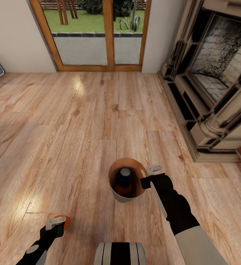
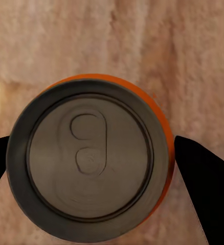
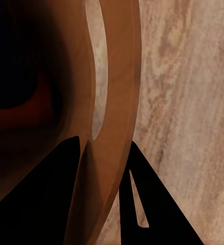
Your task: Put the three can of soda from the living room inside the tash can in the kitchen.
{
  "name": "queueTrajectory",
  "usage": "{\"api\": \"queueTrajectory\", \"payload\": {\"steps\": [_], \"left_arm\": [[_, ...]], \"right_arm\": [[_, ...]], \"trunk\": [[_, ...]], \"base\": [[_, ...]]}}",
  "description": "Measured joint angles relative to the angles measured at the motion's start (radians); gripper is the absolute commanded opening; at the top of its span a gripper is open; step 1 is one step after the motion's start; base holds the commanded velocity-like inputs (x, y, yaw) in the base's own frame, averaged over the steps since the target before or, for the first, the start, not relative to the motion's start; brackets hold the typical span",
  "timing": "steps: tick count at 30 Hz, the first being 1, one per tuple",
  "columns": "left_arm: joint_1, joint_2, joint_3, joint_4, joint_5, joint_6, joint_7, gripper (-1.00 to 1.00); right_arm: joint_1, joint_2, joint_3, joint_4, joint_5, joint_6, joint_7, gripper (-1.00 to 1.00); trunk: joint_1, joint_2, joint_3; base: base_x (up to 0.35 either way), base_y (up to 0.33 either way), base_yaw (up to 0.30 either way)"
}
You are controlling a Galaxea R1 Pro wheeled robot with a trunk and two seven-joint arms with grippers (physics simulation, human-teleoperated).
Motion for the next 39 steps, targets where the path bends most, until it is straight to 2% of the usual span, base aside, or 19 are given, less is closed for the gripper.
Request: {"api": "queueTrajectory", "payload": {"steps": [16, 39], "left_arm": [[0.000, 0.000, -0.001, 0.000, 0.000, 0.000, 0.000, -1.00], [0.000, 0.000, -0.001, 0.000, 0.000, 0.001, 0.000, -1.00]], "right_arm": [[0.000, 0.000, 0.000, 0.000, -0.002, 0.000, 0.000, -1.00], [0.000, 0.000, 0.000, 0.001, -0.002, 0.000, 0.000, -1.00]], "trunk": [[-0.007, 0.004, 0.062], [-0.095, 0.165, 0.134]], "base": [[0.000, 0.000, 0.000], [0.000, 0.000, 0.000]]}}
